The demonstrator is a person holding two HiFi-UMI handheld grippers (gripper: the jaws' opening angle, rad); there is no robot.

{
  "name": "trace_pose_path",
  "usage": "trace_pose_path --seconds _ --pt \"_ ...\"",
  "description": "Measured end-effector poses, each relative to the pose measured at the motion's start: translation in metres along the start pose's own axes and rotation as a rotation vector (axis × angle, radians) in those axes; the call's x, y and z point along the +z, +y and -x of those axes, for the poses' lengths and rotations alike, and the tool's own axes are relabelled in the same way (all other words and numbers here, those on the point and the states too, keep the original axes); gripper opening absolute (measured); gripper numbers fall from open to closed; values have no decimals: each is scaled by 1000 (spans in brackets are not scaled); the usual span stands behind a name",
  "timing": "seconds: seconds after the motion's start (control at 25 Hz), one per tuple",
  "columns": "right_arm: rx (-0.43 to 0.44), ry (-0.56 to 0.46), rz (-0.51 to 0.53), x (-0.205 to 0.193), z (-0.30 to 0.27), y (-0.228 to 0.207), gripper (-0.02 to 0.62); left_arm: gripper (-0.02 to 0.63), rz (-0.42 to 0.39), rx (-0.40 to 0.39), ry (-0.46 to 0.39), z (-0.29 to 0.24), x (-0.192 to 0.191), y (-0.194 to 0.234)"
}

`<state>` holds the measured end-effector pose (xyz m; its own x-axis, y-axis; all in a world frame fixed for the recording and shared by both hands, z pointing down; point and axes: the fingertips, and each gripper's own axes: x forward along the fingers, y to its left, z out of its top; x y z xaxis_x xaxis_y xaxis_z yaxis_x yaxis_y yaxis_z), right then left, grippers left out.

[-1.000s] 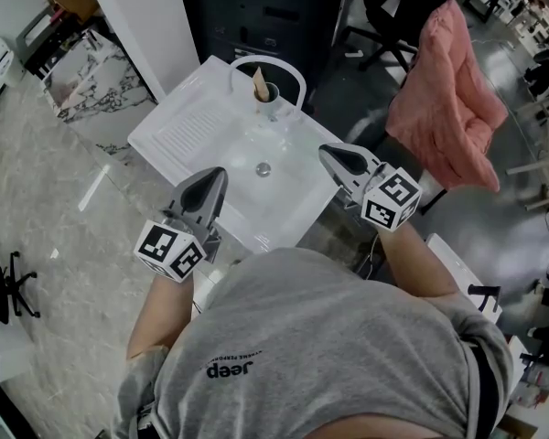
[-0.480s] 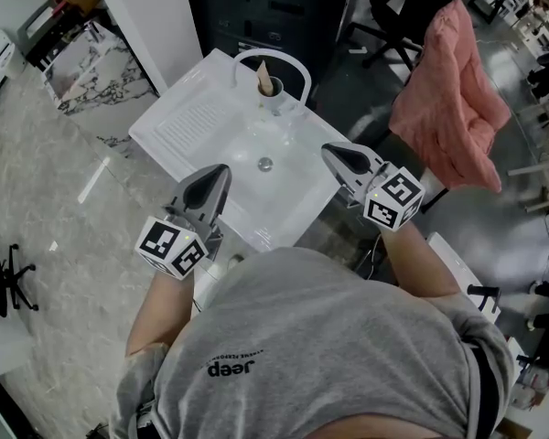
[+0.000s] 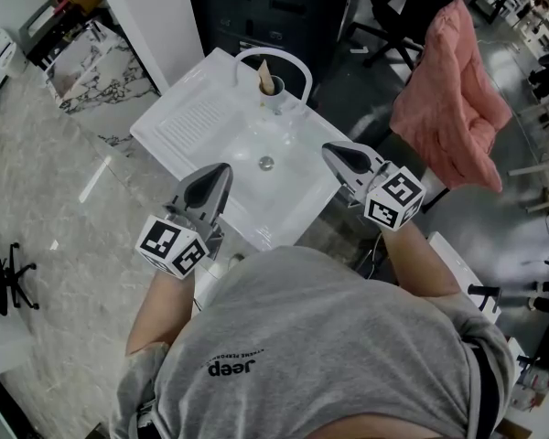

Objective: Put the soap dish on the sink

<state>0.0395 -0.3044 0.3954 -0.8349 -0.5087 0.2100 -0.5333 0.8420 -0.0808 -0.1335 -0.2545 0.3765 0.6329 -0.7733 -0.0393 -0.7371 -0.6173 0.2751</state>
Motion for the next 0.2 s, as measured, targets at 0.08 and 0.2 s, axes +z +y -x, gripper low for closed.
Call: trace_pose_path --seconds 0.08,0.2 --pt "0 -2 1 0 1 0 55 14 -1 1 -1 1 0 -1" --pt "0 -3 2 -1 1 1 55 14 0 4 -2 2 -1 -1"
